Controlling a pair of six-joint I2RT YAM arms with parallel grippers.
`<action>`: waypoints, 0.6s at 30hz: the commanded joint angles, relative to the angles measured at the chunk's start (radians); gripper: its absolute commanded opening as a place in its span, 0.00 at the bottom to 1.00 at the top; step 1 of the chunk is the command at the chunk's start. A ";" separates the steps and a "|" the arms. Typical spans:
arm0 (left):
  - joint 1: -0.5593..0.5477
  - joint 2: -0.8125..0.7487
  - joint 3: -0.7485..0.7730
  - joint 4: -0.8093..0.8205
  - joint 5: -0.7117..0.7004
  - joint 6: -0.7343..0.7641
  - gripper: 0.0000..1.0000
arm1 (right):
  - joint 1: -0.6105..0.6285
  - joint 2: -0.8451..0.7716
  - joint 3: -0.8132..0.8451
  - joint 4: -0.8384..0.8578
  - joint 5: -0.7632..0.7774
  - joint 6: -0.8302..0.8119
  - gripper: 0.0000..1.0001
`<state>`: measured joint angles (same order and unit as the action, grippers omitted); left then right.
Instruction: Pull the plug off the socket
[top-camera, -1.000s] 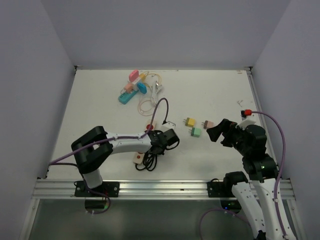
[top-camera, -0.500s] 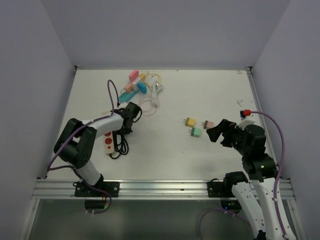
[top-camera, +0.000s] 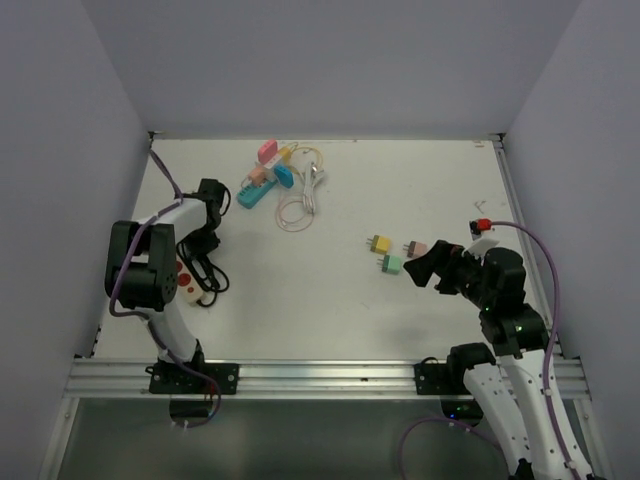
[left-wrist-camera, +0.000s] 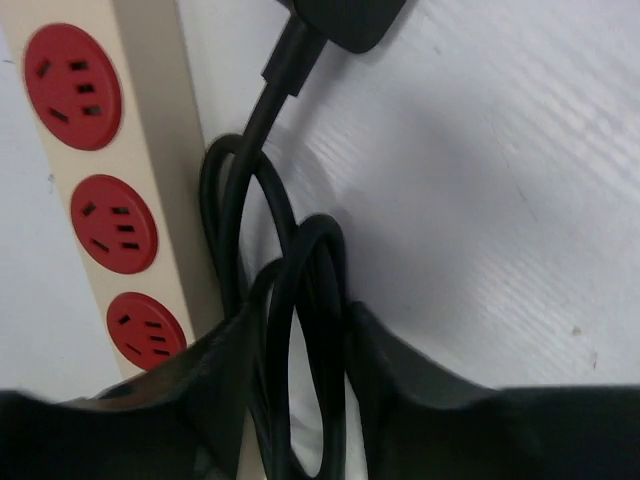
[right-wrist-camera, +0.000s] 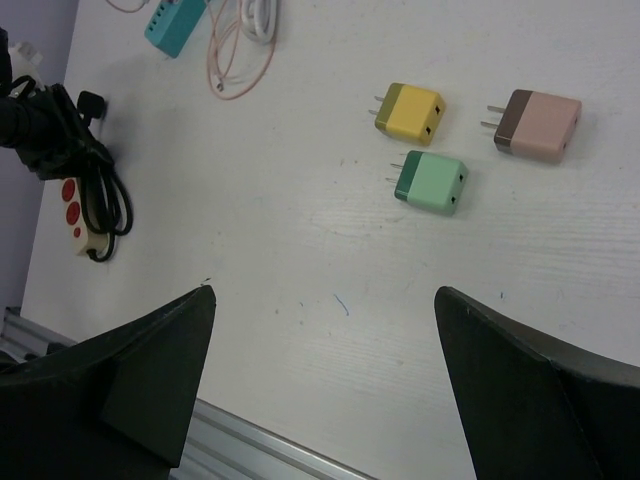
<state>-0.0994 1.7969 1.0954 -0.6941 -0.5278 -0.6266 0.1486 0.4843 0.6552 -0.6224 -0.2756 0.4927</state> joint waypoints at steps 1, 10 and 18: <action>0.033 0.001 0.066 -0.039 -0.038 0.053 0.51 | 0.016 0.004 0.012 0.038 -0.028 -0.019 0.95; 0.027 -0.195 0.018 0.083 0.282 0.249 0.98 | 0.051 -0.007 0.038 -0.002 -0.002 -0.059 0.95; 0.012 -0.219 0.027 0.379 0.485 0.367 1.00 | 0.083 -0.007 0.024 0.003 -0.022 -0.059 0.95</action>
<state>-0.0856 1.5318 1.1034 -0.4667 -0.1524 -0.3397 0.2184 0.4831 0.6563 -0.6292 -0.2798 0.4503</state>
